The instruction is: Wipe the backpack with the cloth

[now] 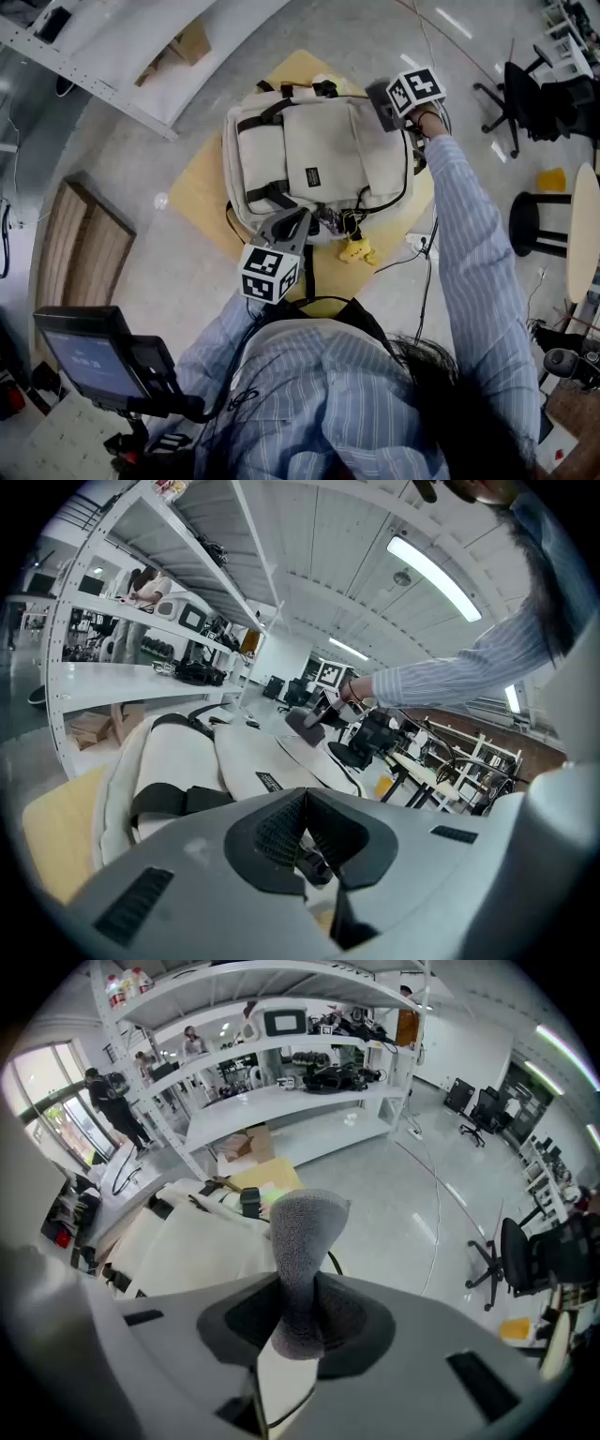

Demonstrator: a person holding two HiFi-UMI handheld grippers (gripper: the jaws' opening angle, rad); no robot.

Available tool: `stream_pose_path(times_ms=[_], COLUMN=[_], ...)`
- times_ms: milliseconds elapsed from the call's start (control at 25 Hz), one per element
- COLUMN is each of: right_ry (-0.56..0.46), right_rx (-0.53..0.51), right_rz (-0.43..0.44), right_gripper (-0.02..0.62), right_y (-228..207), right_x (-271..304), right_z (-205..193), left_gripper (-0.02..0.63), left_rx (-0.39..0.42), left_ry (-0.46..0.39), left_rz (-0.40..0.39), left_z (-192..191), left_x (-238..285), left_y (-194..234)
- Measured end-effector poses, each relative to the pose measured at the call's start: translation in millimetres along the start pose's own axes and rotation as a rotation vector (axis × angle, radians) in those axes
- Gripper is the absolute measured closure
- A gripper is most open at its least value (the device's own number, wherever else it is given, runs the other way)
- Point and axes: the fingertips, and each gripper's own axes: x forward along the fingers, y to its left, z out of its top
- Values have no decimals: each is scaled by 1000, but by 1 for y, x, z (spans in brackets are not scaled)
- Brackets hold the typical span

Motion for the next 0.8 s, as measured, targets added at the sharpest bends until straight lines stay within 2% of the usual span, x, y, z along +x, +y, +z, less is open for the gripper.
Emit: stream_pose_path(times_ms=[200,440,600,800], right_ry=[47,65,50,28], right_rx=[47,46,31,58], right_rz=[-12,6,33,92], right_gripper=[502,502,502,502], right_y=[-9,1,15,40], right_x=[20,29,19,8], right_z=[7,-9,-38,-96], left_gripper=[601,601,601,601], left_rx=[-34,-64,-63,-50], left_ry=[-17,-30,-36,-30], left_rz=[57,105,106,71], left_z=[2,-2,-2,-2], left_x=[-10,-20,-19,-12], left_y=[18,29,27,17])
